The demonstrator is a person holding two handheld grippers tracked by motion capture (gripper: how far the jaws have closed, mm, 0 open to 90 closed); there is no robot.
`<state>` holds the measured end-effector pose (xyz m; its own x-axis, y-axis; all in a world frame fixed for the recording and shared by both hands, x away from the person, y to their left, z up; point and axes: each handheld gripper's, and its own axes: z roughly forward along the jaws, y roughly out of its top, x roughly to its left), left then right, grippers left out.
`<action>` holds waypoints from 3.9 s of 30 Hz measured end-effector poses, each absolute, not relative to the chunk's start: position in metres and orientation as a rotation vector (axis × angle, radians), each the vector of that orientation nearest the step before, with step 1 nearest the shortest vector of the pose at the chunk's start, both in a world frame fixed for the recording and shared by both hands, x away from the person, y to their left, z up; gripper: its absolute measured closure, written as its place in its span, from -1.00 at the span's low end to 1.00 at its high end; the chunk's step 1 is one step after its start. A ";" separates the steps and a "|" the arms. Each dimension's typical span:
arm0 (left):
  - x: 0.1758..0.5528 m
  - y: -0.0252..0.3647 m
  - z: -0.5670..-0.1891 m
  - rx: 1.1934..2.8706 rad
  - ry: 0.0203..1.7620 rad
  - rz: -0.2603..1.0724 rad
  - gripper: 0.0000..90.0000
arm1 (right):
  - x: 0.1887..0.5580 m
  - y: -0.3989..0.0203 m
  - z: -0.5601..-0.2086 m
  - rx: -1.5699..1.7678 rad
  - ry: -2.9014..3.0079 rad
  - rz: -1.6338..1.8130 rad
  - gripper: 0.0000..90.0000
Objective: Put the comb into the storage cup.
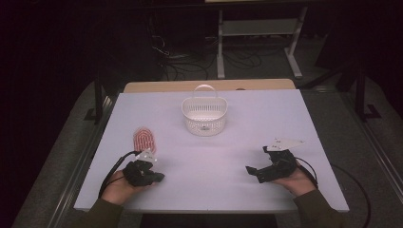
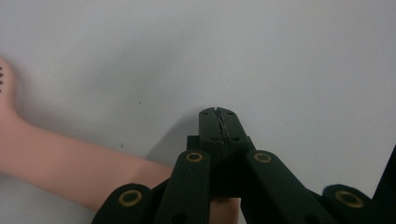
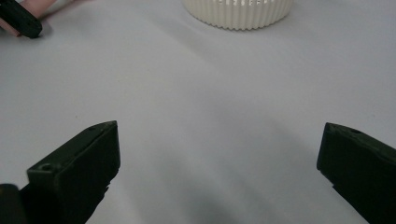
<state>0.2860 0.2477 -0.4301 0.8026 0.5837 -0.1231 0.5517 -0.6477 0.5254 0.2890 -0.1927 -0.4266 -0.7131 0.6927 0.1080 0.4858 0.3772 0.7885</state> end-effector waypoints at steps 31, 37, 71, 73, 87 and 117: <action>0.265 0.293 -0.428 2.401 0.972 0.115 1.00 | 0.291 -0.190 -0.428 1.050 2.405 1.245 -1.00; 0.262 0.303 -0.428 2.384 1.007 0.126 1.00 | 0.292 -0.189 -0.429 1.048 2.406 1.247 -1.00; 0.264 0.343 -0.425 2.338 1.187 0.235 1.00 | 0.292 -0.188 -0.429 1.027 2.422 1.232 -1.00; 0.264 0.346 -0.425 2.337 1.198 0.242 1.00 | 0.292 -0.188 -0.429 1.027 2.424 1.231 -1.00; 0.264 0.353 -0.423 2.312 1.228 0.272 1.00 | 0.292 -0.187 -0.430 1.028 2.429 1.229 -1.00; 0.297 0.261 -0.407 2.172 0.699 0.150 -0.13 | 0.292 -0.187 -0.430 1.028 2.430 1.235 -1.00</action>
<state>0.2968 0.2605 -0.4072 0.8380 0.5306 -0.1275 0.4318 -0.5017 0.7496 0.2922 -0.1867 -0.4298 -0.7284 0.6767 0.1068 0.4851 0.3994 0.7779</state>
